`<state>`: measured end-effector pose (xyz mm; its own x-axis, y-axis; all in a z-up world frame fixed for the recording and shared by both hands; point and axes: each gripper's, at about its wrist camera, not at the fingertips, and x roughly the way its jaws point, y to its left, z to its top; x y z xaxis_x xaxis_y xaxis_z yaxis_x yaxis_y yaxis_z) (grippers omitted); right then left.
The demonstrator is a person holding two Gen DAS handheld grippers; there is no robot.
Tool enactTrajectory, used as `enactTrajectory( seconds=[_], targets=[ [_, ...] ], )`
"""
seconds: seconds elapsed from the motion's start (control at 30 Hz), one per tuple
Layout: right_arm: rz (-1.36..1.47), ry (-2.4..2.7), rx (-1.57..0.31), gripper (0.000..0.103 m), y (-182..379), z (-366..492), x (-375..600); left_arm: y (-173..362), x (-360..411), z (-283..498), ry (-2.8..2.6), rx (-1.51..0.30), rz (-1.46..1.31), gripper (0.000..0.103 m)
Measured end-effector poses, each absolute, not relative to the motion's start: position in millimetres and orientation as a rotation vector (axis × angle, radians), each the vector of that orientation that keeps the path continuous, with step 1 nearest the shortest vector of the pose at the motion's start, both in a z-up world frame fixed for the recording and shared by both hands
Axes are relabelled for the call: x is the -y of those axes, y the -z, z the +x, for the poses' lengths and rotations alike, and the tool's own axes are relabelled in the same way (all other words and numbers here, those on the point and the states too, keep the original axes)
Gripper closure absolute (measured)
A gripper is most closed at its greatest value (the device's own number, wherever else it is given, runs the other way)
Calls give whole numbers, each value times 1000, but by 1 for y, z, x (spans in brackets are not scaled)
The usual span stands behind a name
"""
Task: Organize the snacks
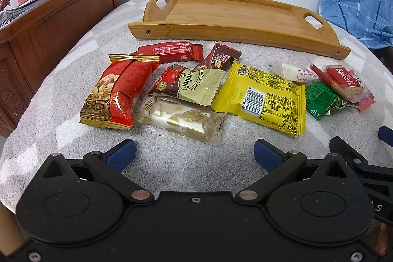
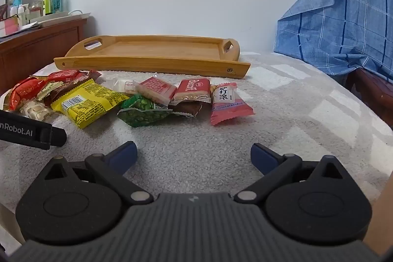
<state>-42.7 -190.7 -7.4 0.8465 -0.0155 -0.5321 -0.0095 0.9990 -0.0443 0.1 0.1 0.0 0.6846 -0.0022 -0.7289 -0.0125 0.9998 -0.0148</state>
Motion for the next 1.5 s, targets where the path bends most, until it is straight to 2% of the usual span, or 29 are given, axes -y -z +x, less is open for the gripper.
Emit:
enactTrajectory(
  seconds=[1.5],
  targets=[
    [-41,-3,-563,0,9,-41,190,0,0,0,-7,-807,-16,0]
  ],
)
